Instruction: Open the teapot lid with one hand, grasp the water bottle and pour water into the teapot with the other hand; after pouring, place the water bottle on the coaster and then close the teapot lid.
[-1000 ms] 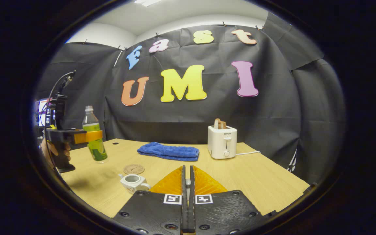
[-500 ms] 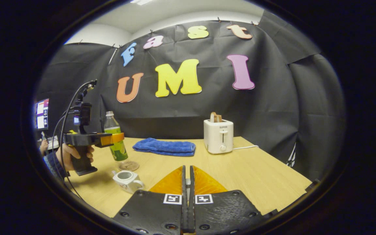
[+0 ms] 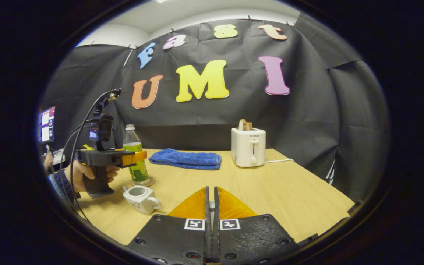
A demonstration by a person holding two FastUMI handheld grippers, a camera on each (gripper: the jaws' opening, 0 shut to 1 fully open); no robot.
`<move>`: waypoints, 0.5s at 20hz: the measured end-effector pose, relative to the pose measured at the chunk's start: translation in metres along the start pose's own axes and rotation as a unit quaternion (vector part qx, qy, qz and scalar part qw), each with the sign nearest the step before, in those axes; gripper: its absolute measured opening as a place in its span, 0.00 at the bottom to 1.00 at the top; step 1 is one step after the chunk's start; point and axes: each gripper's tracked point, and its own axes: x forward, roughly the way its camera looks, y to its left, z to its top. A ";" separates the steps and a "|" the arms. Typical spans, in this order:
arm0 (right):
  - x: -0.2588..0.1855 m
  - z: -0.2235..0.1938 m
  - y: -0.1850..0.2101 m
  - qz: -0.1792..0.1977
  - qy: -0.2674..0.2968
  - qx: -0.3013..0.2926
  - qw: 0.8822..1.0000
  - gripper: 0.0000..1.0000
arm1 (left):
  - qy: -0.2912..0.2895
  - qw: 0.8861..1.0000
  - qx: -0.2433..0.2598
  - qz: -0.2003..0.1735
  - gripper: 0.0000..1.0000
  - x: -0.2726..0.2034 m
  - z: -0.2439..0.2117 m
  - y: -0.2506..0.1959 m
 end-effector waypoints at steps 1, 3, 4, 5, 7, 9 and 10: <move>0.000 -0.001 0.001 0.001 0.001 0.001 1.000 0.00 | -0.004 1.000 -0.001 -0.001 0.87 0.001 -0.003 0.002; 0.000 -0.001 0.007 0.008 0.002 0.004 1.000 0.00 | -0.019 1.000 0.002 0.005 0.98 -0.004 0.007 0.003; 0.000 -0.001 0.010 0.010 0.002 0.003 1.000 0.00 | -0.024 1.000 0.004 0.002 0.97 -0.008 0.012 0.002; 0.000 0.001 0.014 0.014 0.000 0.001 1.000 0.00 | -0.032 0.999 0.008 0.001 0.97 -0.014 0.018 0.001; 0.000 0.007 0.023 0.022 -0.005 -0.001 1.000 0.00 | -0.041 0.999 0.013 0.003 0.97 -0.025 0.030 0.004; -0.001 0.013 0.038 0.036 -0.011 -0.001 0.999 0.00 | -0.063 0.998 0.006 -0.001 0.97 -0.051 0.047 0.007; -0.001 0.015 0.045 0.046 -0.015 0.001 0.999 0.00 | -0.069 0.998 0.004 0.004 0.97 -0.060 0.050 0.011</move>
